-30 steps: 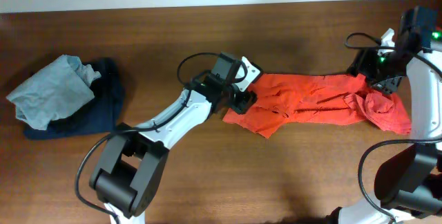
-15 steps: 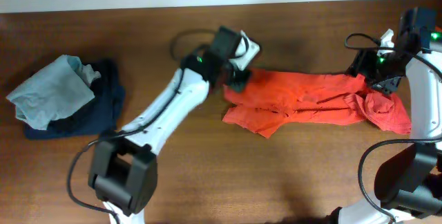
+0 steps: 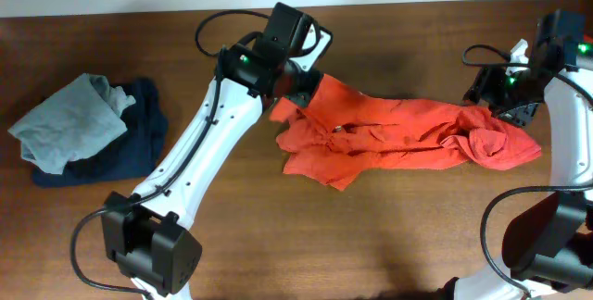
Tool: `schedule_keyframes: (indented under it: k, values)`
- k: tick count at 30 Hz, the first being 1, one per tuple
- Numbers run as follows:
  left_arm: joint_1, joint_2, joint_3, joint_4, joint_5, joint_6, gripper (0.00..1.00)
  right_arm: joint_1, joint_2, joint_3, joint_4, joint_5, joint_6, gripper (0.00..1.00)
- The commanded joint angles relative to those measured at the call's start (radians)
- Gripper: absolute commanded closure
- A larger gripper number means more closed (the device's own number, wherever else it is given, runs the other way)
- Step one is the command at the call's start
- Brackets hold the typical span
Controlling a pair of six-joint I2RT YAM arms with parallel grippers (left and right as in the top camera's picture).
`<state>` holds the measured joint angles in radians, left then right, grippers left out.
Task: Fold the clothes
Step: 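Pull the shirt apart, left gripper toward upper left, right toward right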
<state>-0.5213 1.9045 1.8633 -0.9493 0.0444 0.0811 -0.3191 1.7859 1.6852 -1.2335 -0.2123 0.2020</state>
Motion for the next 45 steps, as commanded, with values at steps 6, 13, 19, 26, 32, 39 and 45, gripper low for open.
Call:
schedule_keyframes:
  k: [6,13,19,26,32,39,45]
  values:
    - [-0.019,-0.013,-0.017,-0.138,-0.016,-0.09,0.99,0.006,-0.008,-0.005,0.0,-0.013,-0.008,0.32]
    - [0.029,-0.131,-0.015,-0.129,-0.14,-0.097,0.99,0.005,-0.006,-0.005,0.002,0.024,-0.011,0.27]
    - [0.084,-0.171,-0.015,-0.126,-0.14,-0.096,0.99,0.005,0.023,-0.055,0.038,0.039,-0.011,0.23]
    - [0.153,-0.183,-0.015,-0.157,-0.151,-0.096,0.99,0.005,0.054,-0.215,0.138,-0.014,-0.04,0.23]
    - [0.184,-0.187,-0.015,-0.163,-0.15,-0.096,0.99,0.006,0.054,-0.335,0.233,-0.13,-0.09,0.23]
    - [0.184,-0.187,-0.015,-0.16,-0.151,-0.096,0.99,0.006,0.054,-0.375,0.317,-0.164,-0.04,0.73]
    - [0.184,-0.194,-0.015,-0.161,-0.185,-0.095,0.99,0.004,0.05,-0.37,0.366,-0.245,-0.04,0.96]
